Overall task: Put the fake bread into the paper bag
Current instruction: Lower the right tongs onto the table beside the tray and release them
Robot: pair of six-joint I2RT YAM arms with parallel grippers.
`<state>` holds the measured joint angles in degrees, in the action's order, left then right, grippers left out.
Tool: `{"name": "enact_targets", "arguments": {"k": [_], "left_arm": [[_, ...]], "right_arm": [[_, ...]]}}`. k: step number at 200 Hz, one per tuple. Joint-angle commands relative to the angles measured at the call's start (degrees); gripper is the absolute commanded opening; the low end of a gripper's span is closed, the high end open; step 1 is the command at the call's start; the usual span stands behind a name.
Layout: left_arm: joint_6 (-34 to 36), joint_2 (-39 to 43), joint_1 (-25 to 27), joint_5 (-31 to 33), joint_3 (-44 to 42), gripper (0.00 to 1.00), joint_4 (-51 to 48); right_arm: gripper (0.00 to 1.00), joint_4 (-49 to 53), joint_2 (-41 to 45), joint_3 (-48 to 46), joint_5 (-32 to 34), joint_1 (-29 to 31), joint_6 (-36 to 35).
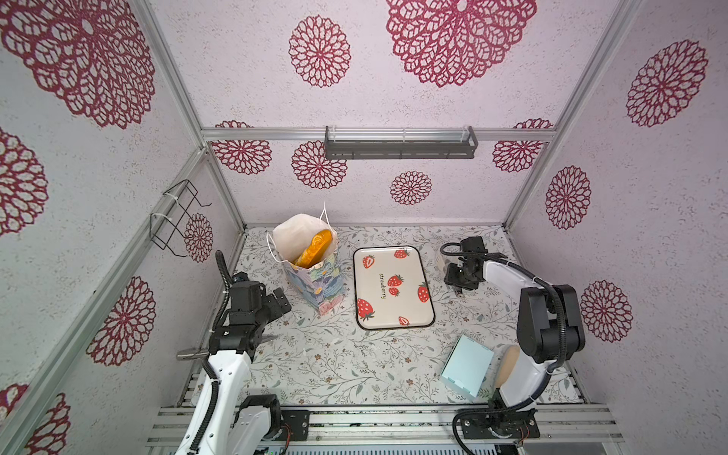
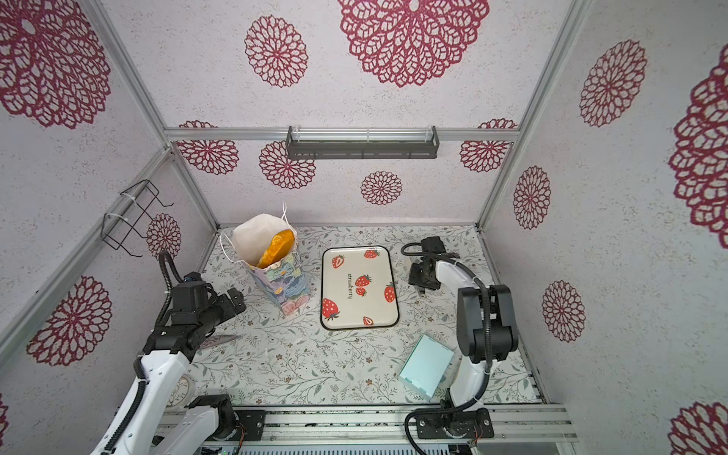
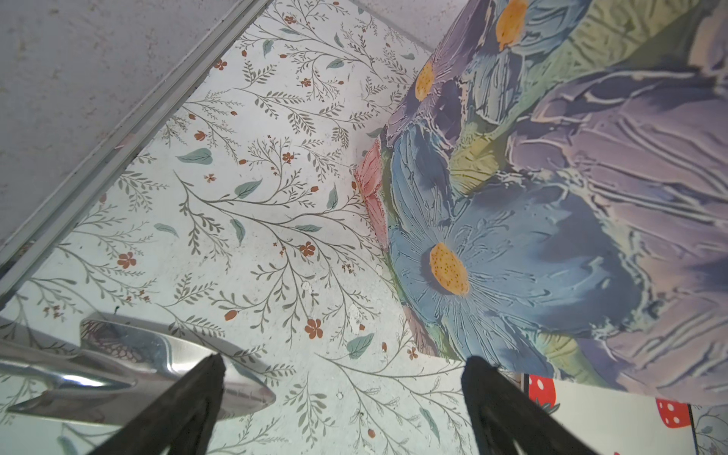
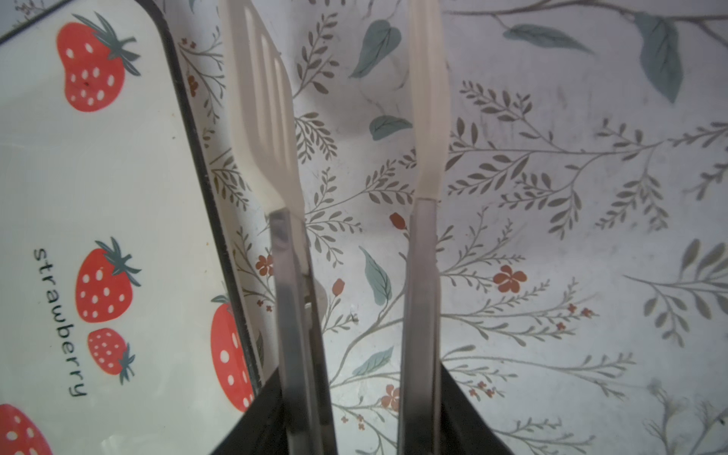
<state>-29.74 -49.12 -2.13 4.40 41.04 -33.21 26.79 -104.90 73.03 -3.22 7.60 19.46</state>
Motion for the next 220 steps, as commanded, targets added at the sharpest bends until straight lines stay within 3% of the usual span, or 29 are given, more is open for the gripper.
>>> {"name": "enact_targets", "arguments": {"k": [1, 77, 134, 220], "left_arm": [[0.21, 2.01, 0.02, -1.37, -1.77, 0.97, 5.22], [-0.75, 0.13, 0.72, -1.61, -2.76, 0.97, 9.92], [-0.97, -0.23, 1.08, -1.06, -3.02, 0.97, 12.44], [0.06, 1.23, 1.08, -0.25, -5.17, 0.97, 15.2]], "right_arm": [[0.51, -0.89, -1.5, 2.64, 1.73, -0.39, -0.27], [0.56, -0.78, -3.86, 2.55, 3.83, -0.22, -0.65], [0.75, -0.75, -4.92, 2.91, 4.48, -0.13, -1.26], [0.94, -1.03, -1.75, 1.04, 5.38, 0.31, -0.68]]}}
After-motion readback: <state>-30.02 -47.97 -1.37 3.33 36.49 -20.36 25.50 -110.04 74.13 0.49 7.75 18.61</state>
